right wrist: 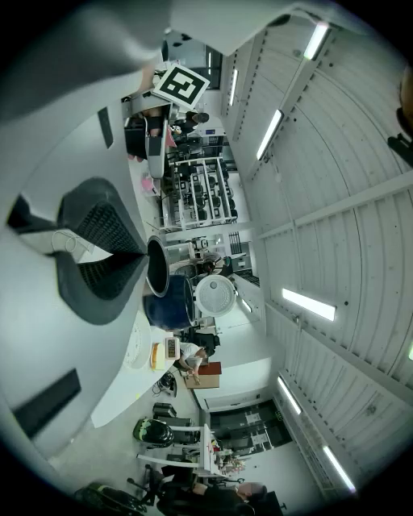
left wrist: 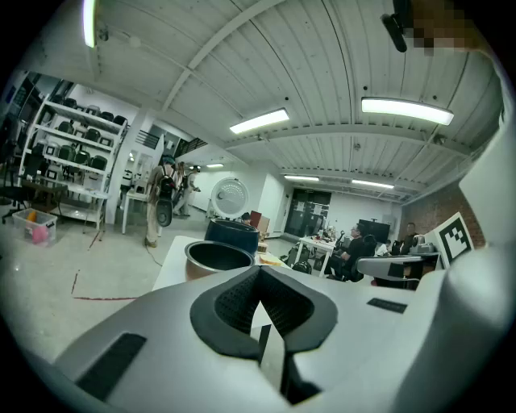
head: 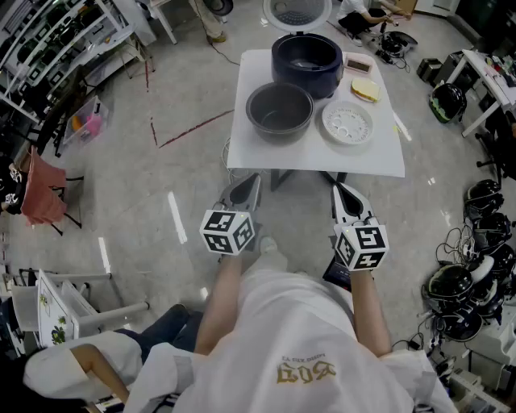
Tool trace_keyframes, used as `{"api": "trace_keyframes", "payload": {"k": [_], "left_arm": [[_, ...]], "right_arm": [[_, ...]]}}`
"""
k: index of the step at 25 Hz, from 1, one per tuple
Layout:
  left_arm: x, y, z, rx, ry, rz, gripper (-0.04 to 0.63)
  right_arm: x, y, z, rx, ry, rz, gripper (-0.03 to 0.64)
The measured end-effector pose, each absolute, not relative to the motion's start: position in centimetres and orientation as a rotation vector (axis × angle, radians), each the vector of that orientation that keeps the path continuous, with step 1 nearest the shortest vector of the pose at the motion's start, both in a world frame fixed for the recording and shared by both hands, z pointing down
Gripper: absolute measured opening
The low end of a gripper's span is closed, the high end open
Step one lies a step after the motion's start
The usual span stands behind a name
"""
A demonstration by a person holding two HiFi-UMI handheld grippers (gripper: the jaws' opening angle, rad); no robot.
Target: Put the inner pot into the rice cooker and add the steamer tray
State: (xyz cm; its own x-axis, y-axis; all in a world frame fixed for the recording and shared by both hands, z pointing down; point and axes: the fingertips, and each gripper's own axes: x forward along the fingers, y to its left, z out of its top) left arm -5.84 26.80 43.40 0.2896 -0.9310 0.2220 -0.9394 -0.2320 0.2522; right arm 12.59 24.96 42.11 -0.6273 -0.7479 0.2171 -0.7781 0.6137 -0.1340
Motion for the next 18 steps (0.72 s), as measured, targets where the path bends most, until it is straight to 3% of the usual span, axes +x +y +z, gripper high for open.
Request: {"api": "trace_keyframes", "payload": {"k": [18], "left_arm": [[-6.07,26.13,42.64,2.236,-1.674,0.027,0.018]], "right_arm": [[12.21,24.69,41.80,1.289,-2.685,0.359,0.012]]}}
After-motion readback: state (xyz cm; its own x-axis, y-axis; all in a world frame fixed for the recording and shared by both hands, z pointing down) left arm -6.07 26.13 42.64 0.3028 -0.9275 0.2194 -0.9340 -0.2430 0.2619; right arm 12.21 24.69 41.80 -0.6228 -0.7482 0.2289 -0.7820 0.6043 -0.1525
